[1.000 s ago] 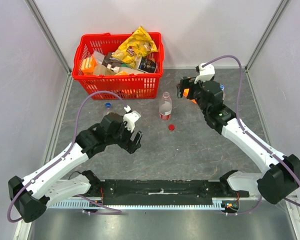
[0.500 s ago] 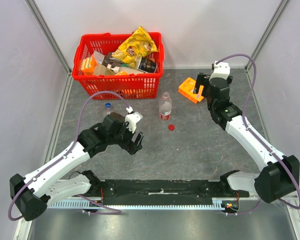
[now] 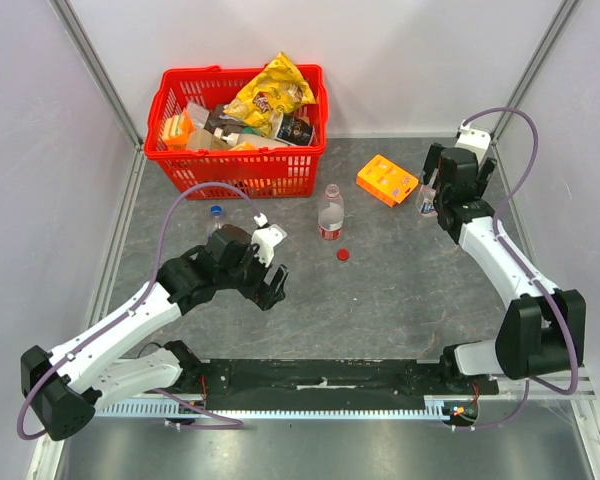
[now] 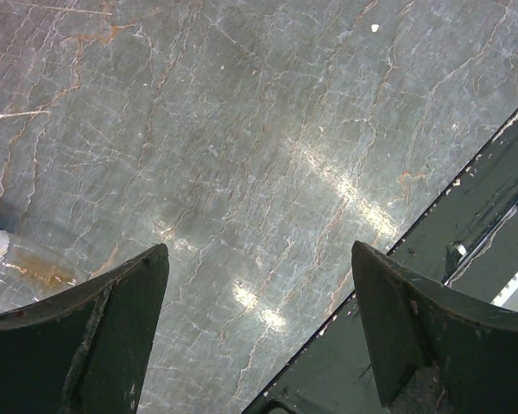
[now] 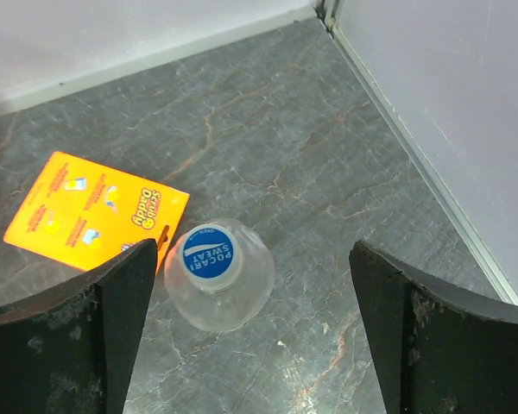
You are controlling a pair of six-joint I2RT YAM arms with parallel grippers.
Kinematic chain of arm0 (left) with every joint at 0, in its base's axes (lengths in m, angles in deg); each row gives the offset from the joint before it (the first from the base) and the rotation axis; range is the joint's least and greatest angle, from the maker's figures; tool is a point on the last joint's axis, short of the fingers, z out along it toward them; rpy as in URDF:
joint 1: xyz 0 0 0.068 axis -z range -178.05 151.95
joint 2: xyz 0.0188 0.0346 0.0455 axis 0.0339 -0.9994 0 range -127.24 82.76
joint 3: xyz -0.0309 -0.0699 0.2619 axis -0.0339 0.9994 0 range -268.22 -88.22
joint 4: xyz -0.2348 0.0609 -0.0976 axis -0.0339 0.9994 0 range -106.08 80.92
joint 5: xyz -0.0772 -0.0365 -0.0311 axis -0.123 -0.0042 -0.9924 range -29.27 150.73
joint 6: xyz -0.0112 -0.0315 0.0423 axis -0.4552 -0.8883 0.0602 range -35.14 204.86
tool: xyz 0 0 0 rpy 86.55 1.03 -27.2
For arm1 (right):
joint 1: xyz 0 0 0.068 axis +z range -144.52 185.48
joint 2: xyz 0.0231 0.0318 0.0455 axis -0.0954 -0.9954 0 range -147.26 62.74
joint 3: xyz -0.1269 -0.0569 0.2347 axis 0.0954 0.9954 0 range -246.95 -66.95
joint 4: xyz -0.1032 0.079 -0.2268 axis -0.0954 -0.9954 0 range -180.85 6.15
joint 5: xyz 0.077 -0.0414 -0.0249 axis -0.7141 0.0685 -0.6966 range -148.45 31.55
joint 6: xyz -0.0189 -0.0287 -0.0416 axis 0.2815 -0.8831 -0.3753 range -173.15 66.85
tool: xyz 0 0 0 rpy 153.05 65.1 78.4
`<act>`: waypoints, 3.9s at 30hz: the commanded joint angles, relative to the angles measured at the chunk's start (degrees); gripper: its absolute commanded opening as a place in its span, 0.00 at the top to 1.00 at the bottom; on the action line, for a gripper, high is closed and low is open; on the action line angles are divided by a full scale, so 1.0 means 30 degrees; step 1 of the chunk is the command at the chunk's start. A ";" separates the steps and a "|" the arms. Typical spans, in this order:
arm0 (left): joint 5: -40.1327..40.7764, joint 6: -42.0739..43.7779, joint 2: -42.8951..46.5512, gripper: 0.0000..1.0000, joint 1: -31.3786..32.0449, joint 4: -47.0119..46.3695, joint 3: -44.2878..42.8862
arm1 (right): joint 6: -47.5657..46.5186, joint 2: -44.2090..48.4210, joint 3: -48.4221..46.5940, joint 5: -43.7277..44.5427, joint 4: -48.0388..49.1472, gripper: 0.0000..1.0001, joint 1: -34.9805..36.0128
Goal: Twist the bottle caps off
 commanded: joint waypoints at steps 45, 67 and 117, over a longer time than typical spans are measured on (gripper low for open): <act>0.3804 -0.0066 0.1457 0.07 0.0109 -0.0157 -0.0820 | 0.2010 0.3255 -0.0504 -0.6270 -0.0181 1.00 -0.0346; -0.0529 0.0782 0.3011 0.05 0.0109 -0.2207 -0.2900 | 0.1396 0.8031 -0.3346 -1.6672 -0.2498 1.00 -0.0346; -0.8235 0.5061 -0.1354 0.00 0.0109 -0.3965 -0.7707 | 0.7636 0.6100 0.0081 -2.8630 0.7551 1.00 0.3785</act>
